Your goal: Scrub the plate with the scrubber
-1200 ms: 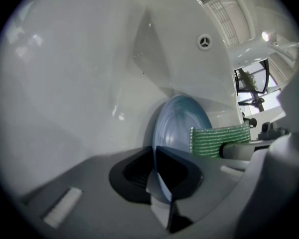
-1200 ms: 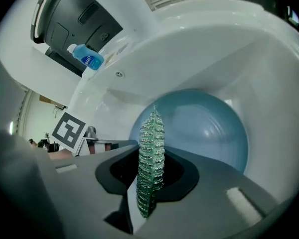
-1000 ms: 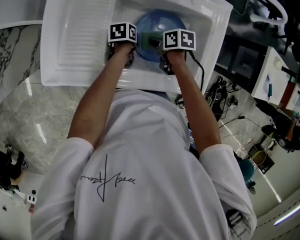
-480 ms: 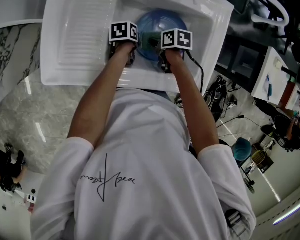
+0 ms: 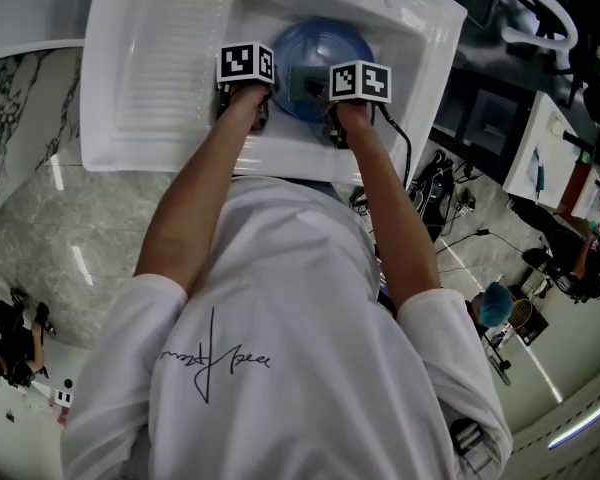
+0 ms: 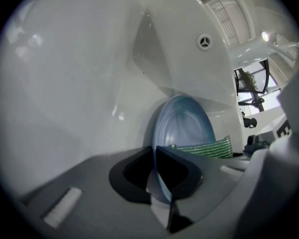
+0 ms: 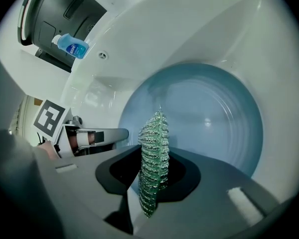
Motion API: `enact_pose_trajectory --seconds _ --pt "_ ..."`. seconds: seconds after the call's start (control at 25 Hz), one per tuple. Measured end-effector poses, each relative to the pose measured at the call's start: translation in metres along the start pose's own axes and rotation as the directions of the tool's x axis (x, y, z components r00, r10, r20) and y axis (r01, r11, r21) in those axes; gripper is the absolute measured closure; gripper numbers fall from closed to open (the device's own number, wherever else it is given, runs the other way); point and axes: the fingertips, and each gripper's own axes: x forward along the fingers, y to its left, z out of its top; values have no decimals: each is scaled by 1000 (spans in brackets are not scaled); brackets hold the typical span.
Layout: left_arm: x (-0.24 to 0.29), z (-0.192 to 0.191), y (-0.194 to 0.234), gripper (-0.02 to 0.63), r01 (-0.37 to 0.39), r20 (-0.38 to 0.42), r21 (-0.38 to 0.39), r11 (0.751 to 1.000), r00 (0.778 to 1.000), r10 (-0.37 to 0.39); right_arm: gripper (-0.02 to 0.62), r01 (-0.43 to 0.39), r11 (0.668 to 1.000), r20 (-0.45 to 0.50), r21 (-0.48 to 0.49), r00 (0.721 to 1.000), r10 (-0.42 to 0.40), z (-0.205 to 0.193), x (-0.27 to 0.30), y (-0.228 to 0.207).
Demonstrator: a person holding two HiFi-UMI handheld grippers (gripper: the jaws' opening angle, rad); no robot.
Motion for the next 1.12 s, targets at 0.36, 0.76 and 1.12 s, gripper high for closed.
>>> enact_pose_trajectory --seconds 0.36,0.76,1.12 --pt "2 1 -3 534 -4 0 2 1000 1000 4 523 14 1000 -1 0 1000 -14 1 -7 -12" --pt "1 2 -1 534 -2 1 1 1000 1000 2 523 32 999 17 19 999 -33 4 -15 -25" --pt "1 1 -1 534 -3 0 0 1000 1000 3 523 55 998 35 44 998 -57 4 -29 -46"
